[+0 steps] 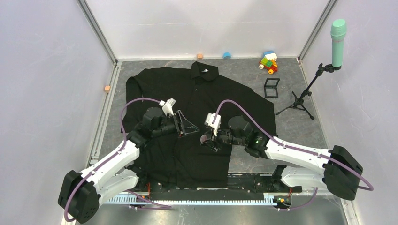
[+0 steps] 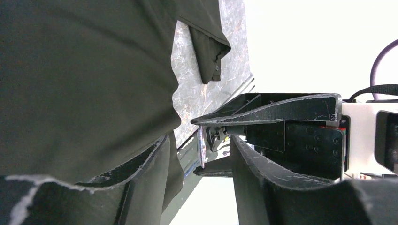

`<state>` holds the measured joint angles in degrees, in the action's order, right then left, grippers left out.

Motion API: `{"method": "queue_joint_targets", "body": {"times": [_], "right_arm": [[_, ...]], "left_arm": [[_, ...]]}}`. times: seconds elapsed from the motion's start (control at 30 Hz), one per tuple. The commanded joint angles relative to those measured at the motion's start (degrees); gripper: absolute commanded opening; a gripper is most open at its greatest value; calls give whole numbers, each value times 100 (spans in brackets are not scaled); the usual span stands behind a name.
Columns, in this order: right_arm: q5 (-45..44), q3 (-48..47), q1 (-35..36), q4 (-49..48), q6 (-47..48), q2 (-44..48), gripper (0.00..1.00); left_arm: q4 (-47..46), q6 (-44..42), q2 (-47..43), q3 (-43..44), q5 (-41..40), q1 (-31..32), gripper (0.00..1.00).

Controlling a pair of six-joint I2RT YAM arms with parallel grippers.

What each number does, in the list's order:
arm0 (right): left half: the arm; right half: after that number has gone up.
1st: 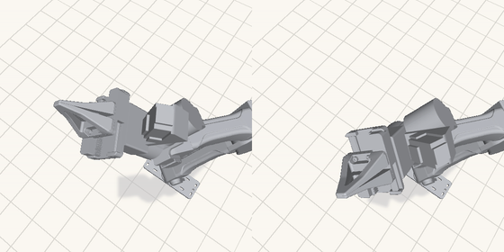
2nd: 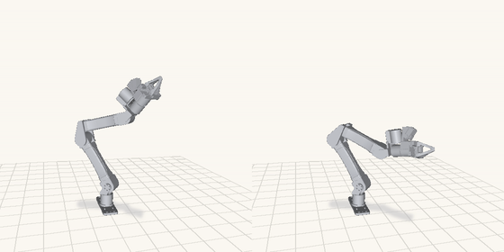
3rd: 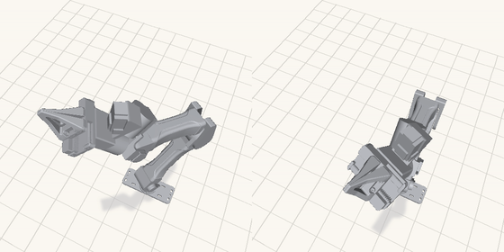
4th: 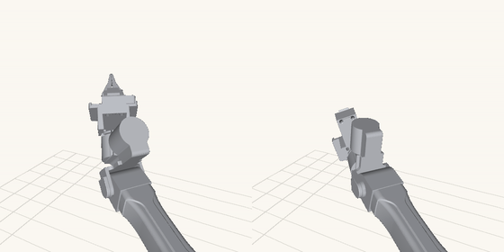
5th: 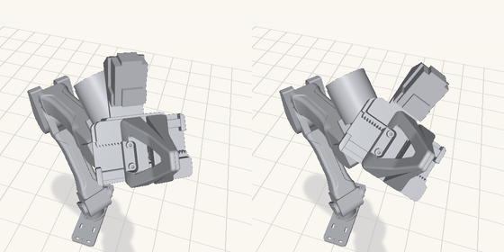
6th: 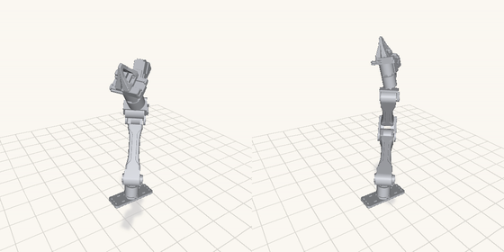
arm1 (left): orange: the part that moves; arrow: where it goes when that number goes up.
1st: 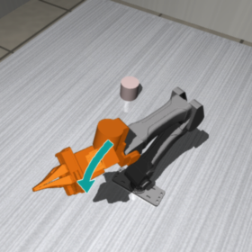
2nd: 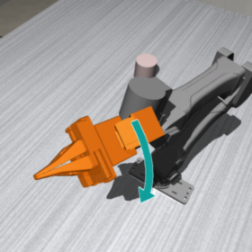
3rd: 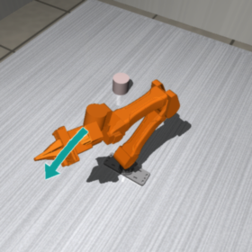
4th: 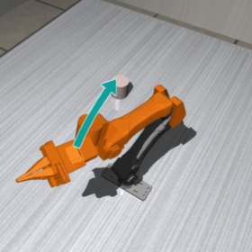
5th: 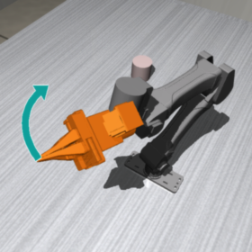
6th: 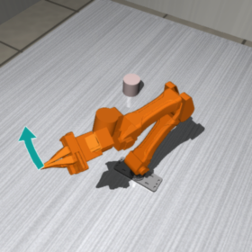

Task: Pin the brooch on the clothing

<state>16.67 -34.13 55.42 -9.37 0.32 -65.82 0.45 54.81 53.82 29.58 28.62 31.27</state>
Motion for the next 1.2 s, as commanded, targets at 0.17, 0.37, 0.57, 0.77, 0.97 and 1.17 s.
{"method": "queue_joint_targets", "body": {"times": [0.17,0.37,0.57,0.77,0.97,1.17], "right_arm": [[-493,-418,259,24,108,-91,35],[-550,-513,313,84,169,-211,35],[-599,-534,374,42,173,-311,34],[-657,-514,421,22,162,-365,35],[-1499,-546,624,259,284,-245,78],[-3216,-582,1306,374,610,-213,80]], "left_arm": [[-361,302,-10,-233,202,329,49],[-370,267,138,-236,237,423,45],[-483,260,329,-198,310,519,33],[-670,312,494,-128,302,565,6],[-653,511,218,-231,-200,565,2],[-716,1018,125,-391,-575,565,2]]}}
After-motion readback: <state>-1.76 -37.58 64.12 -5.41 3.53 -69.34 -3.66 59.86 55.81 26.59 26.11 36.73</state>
